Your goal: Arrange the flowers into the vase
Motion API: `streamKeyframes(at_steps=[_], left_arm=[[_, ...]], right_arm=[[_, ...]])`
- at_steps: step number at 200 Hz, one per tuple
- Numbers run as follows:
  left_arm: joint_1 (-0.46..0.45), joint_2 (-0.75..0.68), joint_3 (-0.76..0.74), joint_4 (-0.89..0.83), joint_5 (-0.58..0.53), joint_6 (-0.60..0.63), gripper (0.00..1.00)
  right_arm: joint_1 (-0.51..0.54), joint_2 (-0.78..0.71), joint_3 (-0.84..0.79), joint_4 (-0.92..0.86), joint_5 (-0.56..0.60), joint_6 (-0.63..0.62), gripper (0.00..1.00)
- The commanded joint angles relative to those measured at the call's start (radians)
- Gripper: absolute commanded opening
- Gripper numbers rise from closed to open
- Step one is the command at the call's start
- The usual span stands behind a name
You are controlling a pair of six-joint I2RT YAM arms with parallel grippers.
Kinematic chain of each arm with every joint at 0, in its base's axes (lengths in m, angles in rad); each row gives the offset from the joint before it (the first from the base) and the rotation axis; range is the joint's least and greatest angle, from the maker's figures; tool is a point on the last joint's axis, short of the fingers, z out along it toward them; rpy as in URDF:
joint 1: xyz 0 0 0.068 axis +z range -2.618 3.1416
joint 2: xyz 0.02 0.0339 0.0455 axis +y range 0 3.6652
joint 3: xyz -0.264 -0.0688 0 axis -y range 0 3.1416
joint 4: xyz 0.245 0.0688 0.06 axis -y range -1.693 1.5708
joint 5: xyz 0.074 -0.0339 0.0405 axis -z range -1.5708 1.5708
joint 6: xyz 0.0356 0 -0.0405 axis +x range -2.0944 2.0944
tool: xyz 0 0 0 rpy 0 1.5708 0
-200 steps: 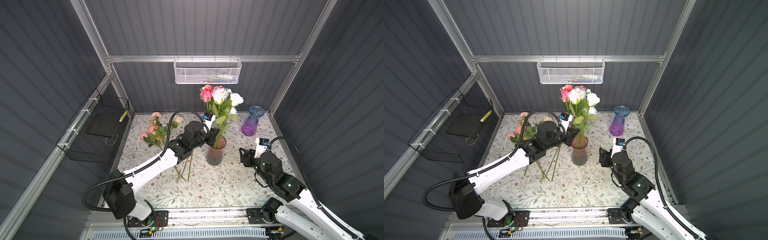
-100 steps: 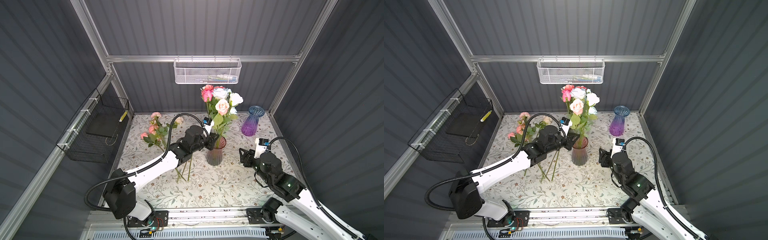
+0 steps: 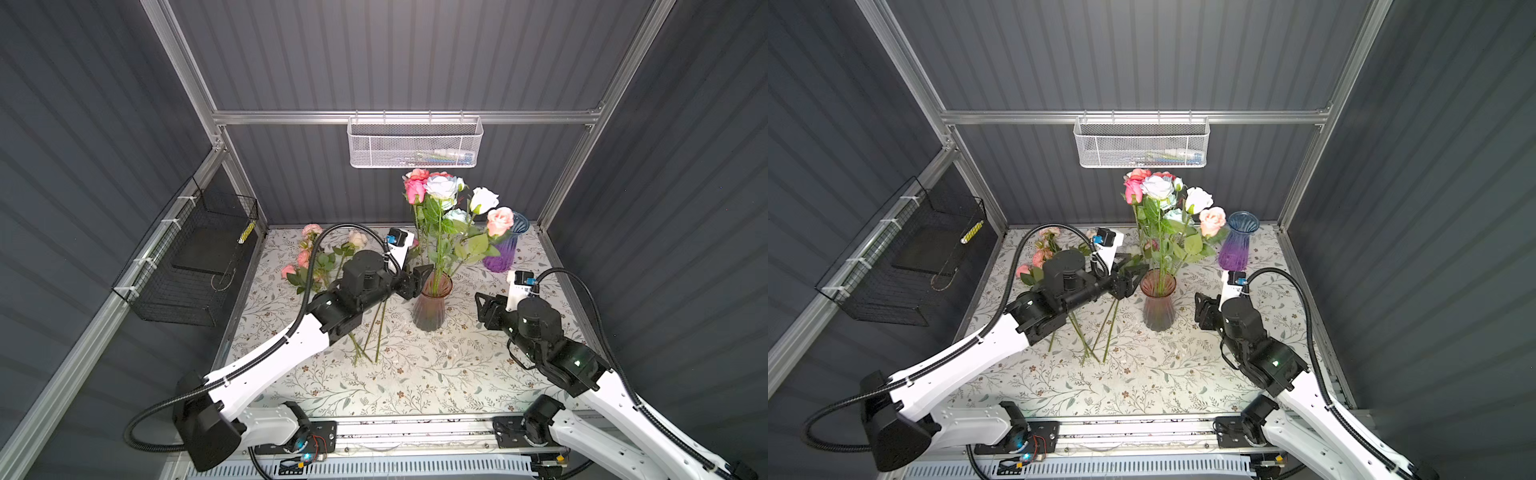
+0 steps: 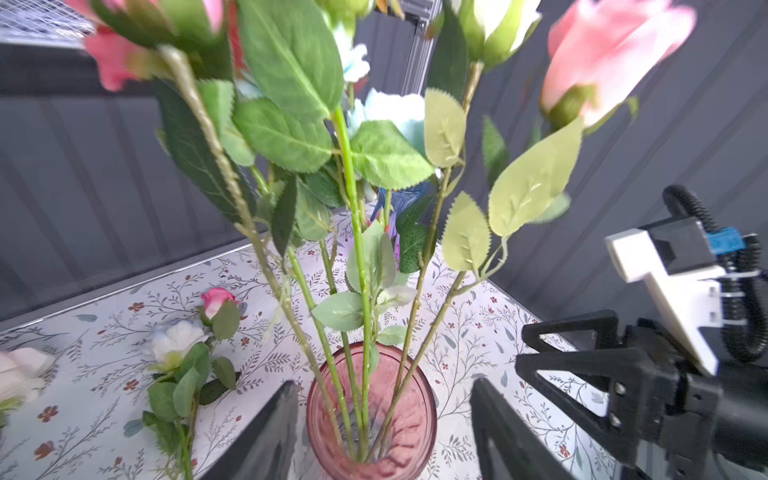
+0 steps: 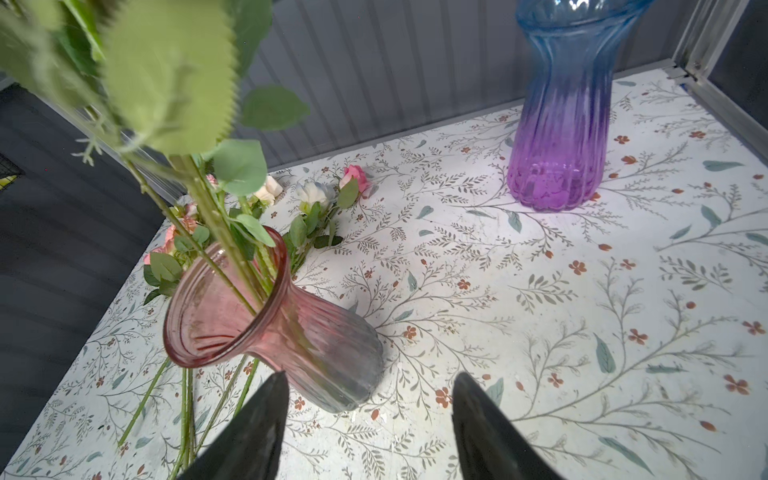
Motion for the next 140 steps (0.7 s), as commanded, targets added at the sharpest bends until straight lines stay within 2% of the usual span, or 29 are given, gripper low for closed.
streamKeyframes(at_steps=[1,27,53,90,140], left_arm=[[-0.005,-0.11,-0.05,-0.081,-0.186,0.01,0.76],[-0.003,-0.248,-0.176,-0.125,-0.403,-0.07,0.82],[-0.004,-0.388,-0.296,-0.175,-0.498,-0.151,0.85],[-0.003,-0.512,-0.401,-0.221,-0.518,-0.198,0.87],[-0.004,-0.564,-0.44,-0.232,-0.495,-0.206,0.89]], right_arm=[[-0.004,0.067,0.097,-0.045,-0.058,0.054,0.65],[-0.004,0.181,0.222,-0.151,-0.086,0.133,0.64],[-0.004,0.245,0.262,-0.152,-0.156,0.223,0.63],[-0.004,0.366,0.315,-0.161,-0.238,0.287,0.61],[-0.004,0.49,0.366,-0.191,-0.231,0.323,0.56]])
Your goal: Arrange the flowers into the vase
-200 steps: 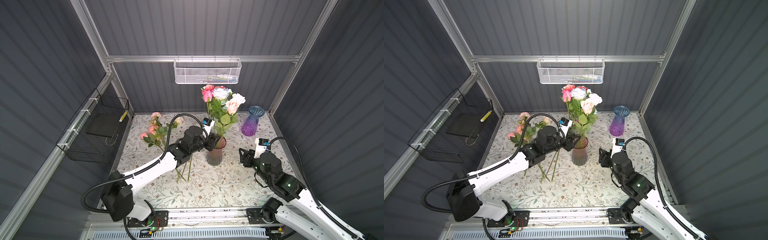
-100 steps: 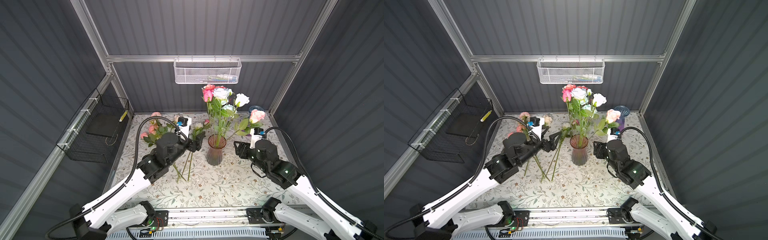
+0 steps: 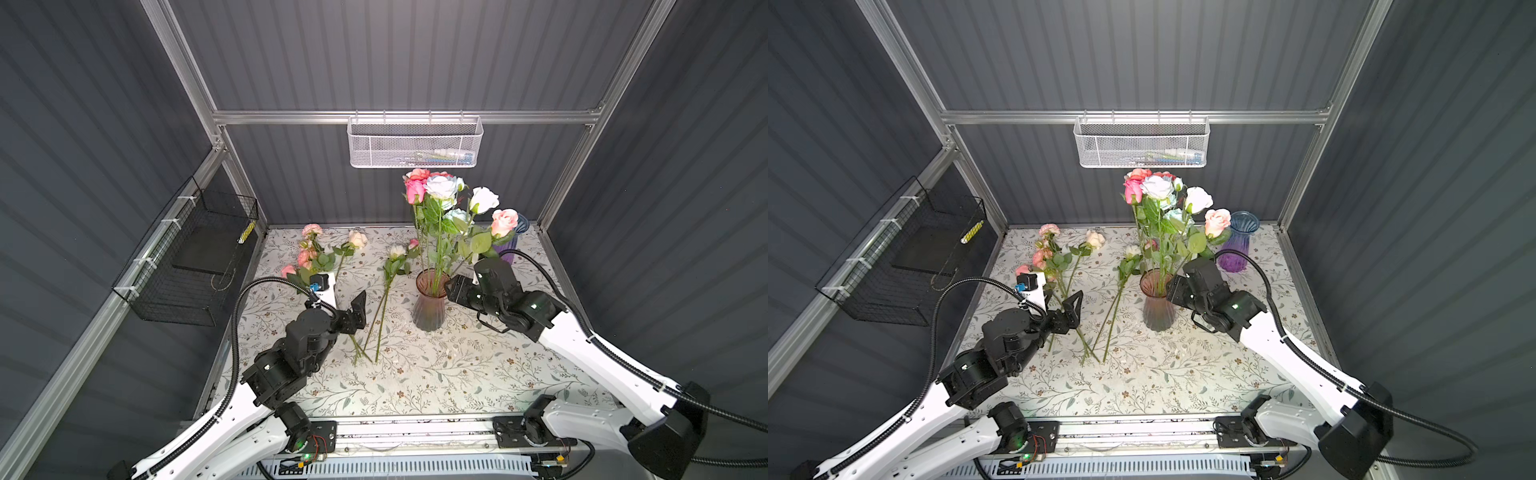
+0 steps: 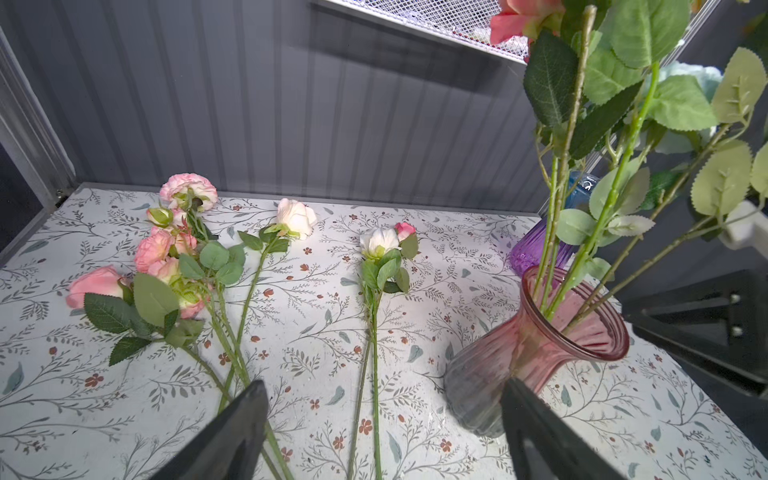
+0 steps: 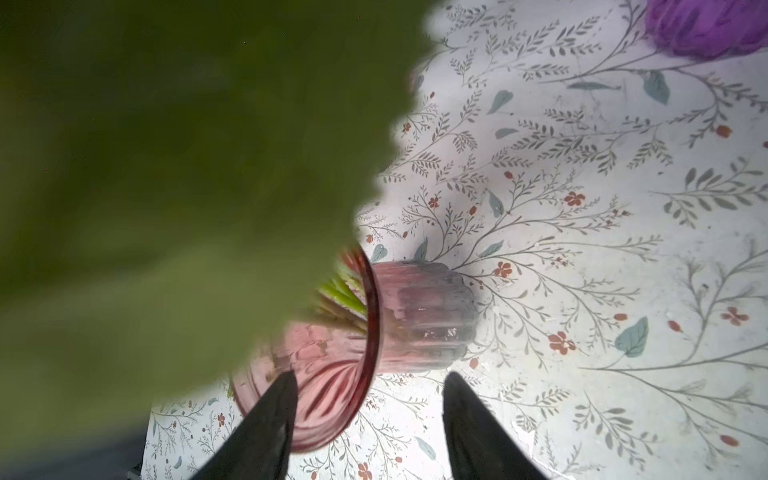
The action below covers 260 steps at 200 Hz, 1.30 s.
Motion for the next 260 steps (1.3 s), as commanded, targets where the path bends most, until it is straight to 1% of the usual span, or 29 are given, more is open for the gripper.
streamKeyframes(at_steps=[1,28,45,81,91,113,127,145,160,200,213,235,260], left_arm=[[-0.004,-0.017,-0.015,-0.017,-0.014,-0.019,0.89],[-0.003,-0.031,-0.023,-0.017,-0.015,-0.01,0.89],[-0.004,-0.041,-0.024,-0.017,-0.018,-0.009,0.9],[-0.004,-0.054,-0.024,-0.025,-0.013,-0.011,0.9],[-0.003,-0.058,-0.023,-0.029,-0.017,-0.011,0.9],[-0.004,-0.07,-0.022,-0.03,-0.019,-0.01,0.9],[-0.004,-0.076,-0.022,-0.031,-0.021,-0.01,0.9],[-0.003,-0.08,-0.022,-0.031,-0.024,-0.007,0.9],[-0.003,-0.082,-0.021,-0.031,-0.025,-0.005,0.9],[-0.004,-0.082,-0.019,-0.035,-0.029,-0.001,0.9],[-0.003,-0.082,-0.018,-0.034,-0.031,-0.001,0.91],[-0.004,-0.079,-0.017,-0.033,-0.03,0.0,0.91],[-0.004,-0.074,-0.012,-0.041,-0.026,-0.004,0.91]], right_arm=[[-0.004,0.03,0.038,-0.036,-0.009,0.042,0.56],[-0.005,0.073,0.053,-0.027,-0.002,0.056,0.48],[-0.007,0.096,0.064,-0.022,0.008,0.056,0.4],[-0.018,0.128,0.074,-0.008,0.009,0.058,0.28],[-0.021,0.132,0.076,-0.008,0.021,0.061,0.23],[-0.033,0.143,0.091,-0.015,0.034,0.044,0.15],[-0.036,0.155,0.108,-0.025,0.045,0.027,0.12],[-0.048,0.17,0.125,-0.035,0.069,0.004,0.09],[-0.065,0.179,0.134,-0.029,0.062,-0.011,0.06],[-0.098,0.225,0.186,-0.02,0.086,-0.07,0.05],[-0.12,0.256,0.216,-0.02,0.09,-0.093,0.05],[-0.172,0.329,0.268,-0.006,0.048,-0.122,0.05],[-0.211,0.412,0.341,-0.016,0.046,-0.14,0.06]])
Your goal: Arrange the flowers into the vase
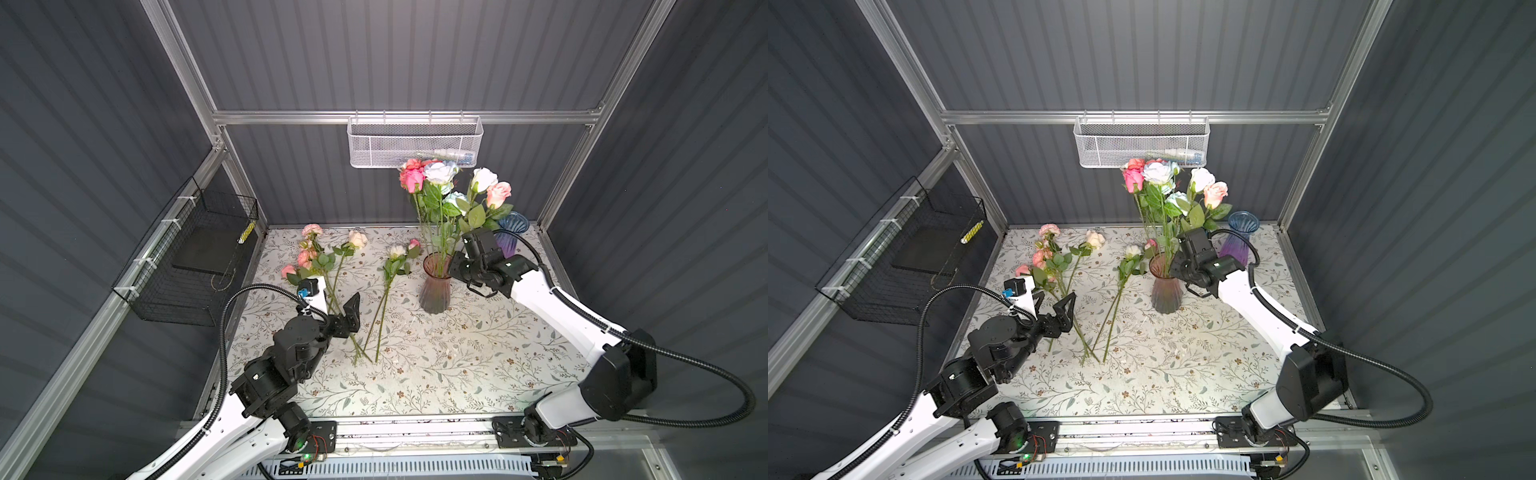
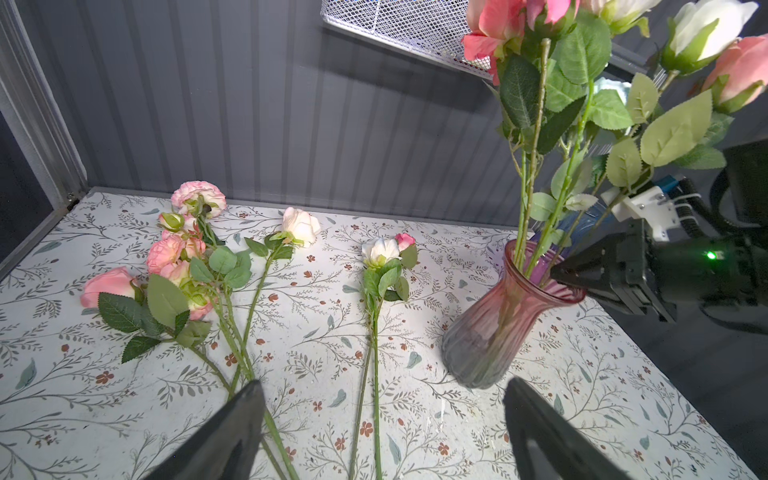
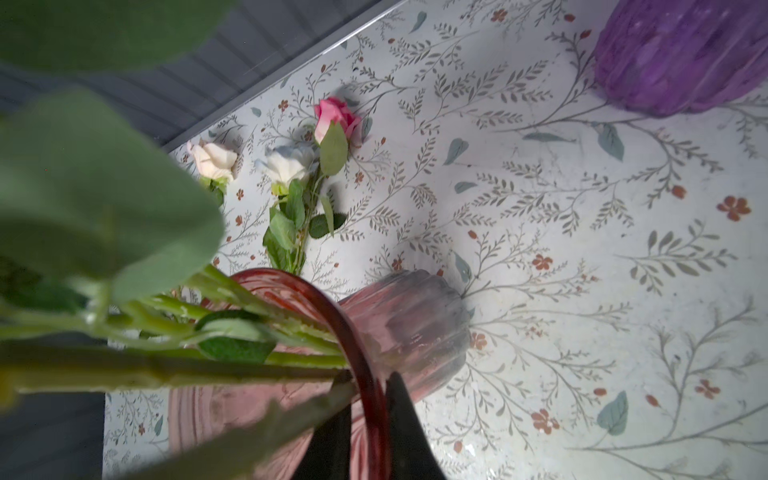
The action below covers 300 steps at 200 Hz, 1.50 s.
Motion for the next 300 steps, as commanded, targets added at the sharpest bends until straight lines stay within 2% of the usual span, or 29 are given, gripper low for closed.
streamKeyframes(at_steps=[1,76,86,97,131,151,167,212,241,270,300], left_arm=[[-0.004,-0.003,0.001,-0.019,-0.014,-0.004,0.91],[-0.004,-0.002,0.004,-0.024,-0.024,0.002,0.91],[-0.004,0.004,0.008,-0.025,-0.02,0.002,0.91],[-0.004,0.01,0.013,-0.027,-0.02,0.004,0.91],[-0.004,0.018,0.019,-0.024,-0.008,0.003,0.92],[-0.004,0.024,0.025,-0.023,-0.002,0.006,0.92],[-0.005,0.029,0.034,-0.027,0.007,0.005,0.92],[-0.004,0.024,0.04,-0.022,0.015,-0.001,0.92],[-0.004,0.034,-0.001,0.013,0.047,-0.053,0.93],[-0.004,0.062,-0.082,0.096,0.06,-0.116,0.93],[-0.004,0.123,-0.131,0.111,0.002,-0.203,0.96]], right_arm=[[-0.041,0.065,0.059,0.016,0.049,-0.074,0.06],[-0.101,0.189,0.155,0.053,-0.061,-0.103,0.11],[-0.102,0.188,0.157,0.054,-0.069,-0.114,0.15],[-0.105,0.182,0.156,0.051,-0.067,-0.123,0.24],[-0.114,0.142,0.154,0.017,-0.074,-0.154,0.37],[-0.115,0.102,0.142,-0.005,-0.061,-0.159,0.48],[-0.114,0.072,0.134,-0.04,-0.063,-0.16,0.52],[-0.114,-0.107,-0.006,-0.065,-0.078,-0.161,0.59],[-0.127,-0.29,-0.193,-0.055,-0.057,-0.159,0.61],[-0.239,-0.412,-0.261,-0.11,-0.039,-0.159,0.63],[-0.385,-0.43,-0.242,-0.097,-0.066,-0.142,0.67]])
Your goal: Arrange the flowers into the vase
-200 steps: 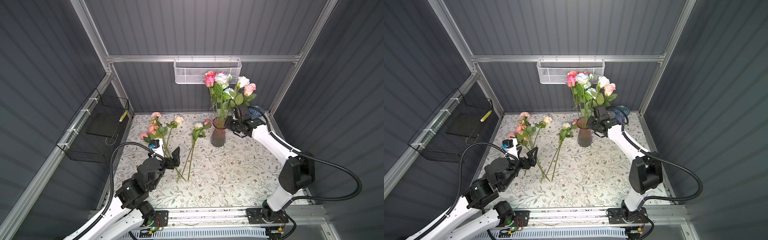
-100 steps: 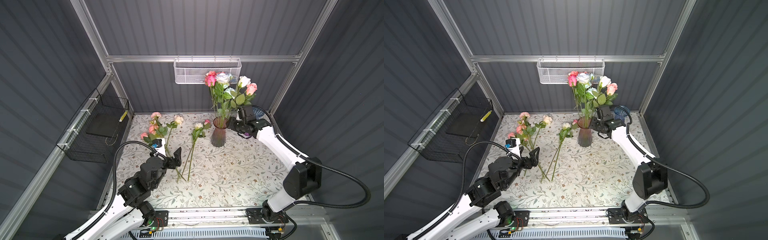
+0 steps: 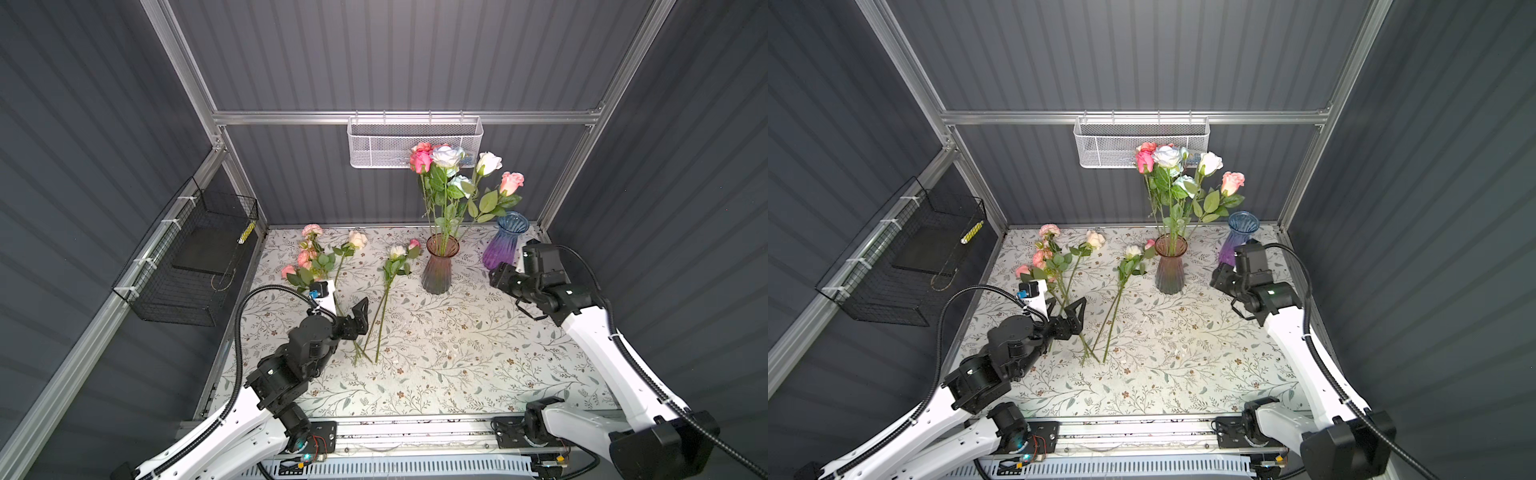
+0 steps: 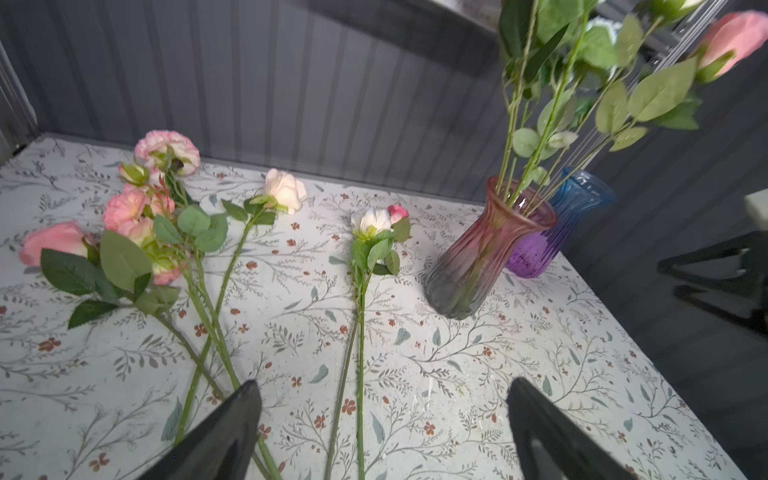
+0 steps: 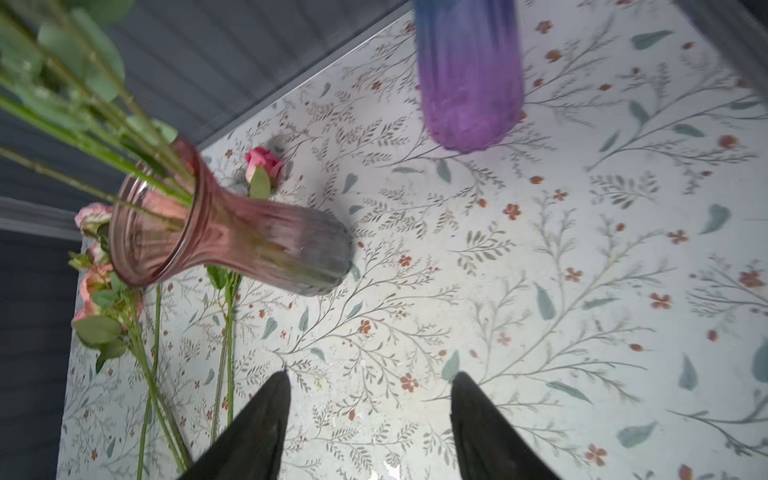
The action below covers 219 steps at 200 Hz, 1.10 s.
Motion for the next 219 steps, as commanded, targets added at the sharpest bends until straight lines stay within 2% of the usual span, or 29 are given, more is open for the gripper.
streamKeyframes(at_steps=[1,42,52,120,176,202,219], left_arm=[[-0.004,0.041,-0.038,0.033,-0.042,-0.098,0.96],[-0.003,0.065,-0.102,0.008,-0.113,-0.189,0.99],[-0.004,0.059,-0.11,-0.01,-0.118,-0.202,1.0],[-0.003,-0.014,-0.151,-0.062,-0.106,-0.248,0.99],[-0.004,0.023,-0.122,-0.081,-0.096,-0.237,0.99],[-0.004,0.026,-0.125,-0.073,-0.098,-0.237,0.99],[-0.003,0.033,-0.124,-0.067,-0.102,-0.234,0.99]], right_arm=[[-0.083,-0.006,0.022,-0.001,-0.003,0.008,0.67],[-0.225,0.18,0.146,0.064,-0.037,0.021,0.76],[-0.259,0.24,0.197,0.071,-0.079,0.026,0.77],[-0.309,0.571,0.535,0.035,-0.149,0.023,0.8],[-0.317,0.831,0.819,-0.1,-0.154,0.042,0.7],[-0.32,0.882,0.851,-0.113,-0.166,0.043,0.62],[-0.32,0.885,0.825,-0.091,-0.172,0.045,0.49]])
